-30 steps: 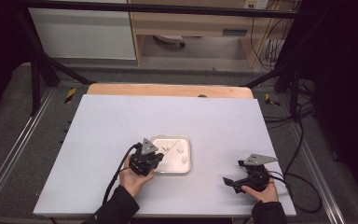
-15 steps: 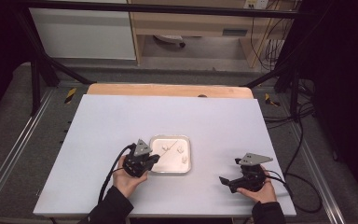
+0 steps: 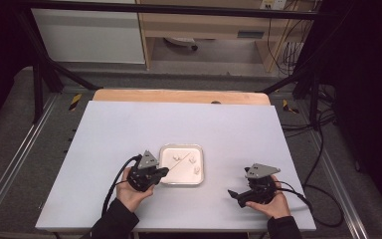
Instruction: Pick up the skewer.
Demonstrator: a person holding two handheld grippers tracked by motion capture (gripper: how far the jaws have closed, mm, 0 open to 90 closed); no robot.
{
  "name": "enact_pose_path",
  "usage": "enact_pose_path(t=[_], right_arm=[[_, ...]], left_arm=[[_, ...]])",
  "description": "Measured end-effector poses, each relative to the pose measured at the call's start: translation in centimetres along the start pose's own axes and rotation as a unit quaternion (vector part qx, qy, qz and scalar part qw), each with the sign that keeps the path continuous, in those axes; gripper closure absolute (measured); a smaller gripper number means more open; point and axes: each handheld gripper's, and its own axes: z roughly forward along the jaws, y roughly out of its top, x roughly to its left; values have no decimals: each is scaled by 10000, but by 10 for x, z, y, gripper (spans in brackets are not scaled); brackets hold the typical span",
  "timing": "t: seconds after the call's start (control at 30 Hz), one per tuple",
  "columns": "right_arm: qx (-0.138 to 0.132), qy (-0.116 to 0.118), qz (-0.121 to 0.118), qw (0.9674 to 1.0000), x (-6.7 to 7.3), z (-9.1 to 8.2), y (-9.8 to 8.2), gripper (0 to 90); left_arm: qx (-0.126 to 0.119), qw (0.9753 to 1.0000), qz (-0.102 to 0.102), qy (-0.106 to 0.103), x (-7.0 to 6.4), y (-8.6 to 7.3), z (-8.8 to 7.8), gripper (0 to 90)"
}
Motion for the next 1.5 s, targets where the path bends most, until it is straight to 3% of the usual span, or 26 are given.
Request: enact_pose_path(t=[0.27, 0.6, 0.73, 0.87, 1.17, 1.23, 1.27, 1.4, 1.5], right_arm=[[16, -107, -331, 9994, 8, 1, 11, 8], [70, -317, -925, 9952, 18, 1, 21, 10], [213, -445, -1294, 9904, 24, 3, 27, 15], [191, -463, -1432, 9884, 27, 3, 31, 21], [277, -567, -2006, 9776, 35, 1, 40, 56], [277, -571, -2052, 9767, 36, 1, 40, 59], [336, -589, -2165, 9739, 37, 2, 41, 70], [378, -588, -2292, 9709, 38, 2, 41, 93], [349, -589, -2486, 9662, 38, 3, 40, 128]], left_arm=[[11, 9998, 138, -141, -3, 1, -5, 887], [59, 9989, 317, -335, -12, 7, -2, 887], [104, 9984, 389, -391, -14, 9, -1, 887], [172, 9979, 478, -414, -17, 13, 1, 887], [303, 9949, 776, -574, -33, 26, 11, 887], [315, 9946, 803, -585, -35, 28, 13, 887], [334, 9939, 858, -609, -38, 30, 16, 887], [340, 9930, 929, -645, -43, 34, 20, 888], [348, 9917, 1036, -679, -50, 40, 24, 887]])
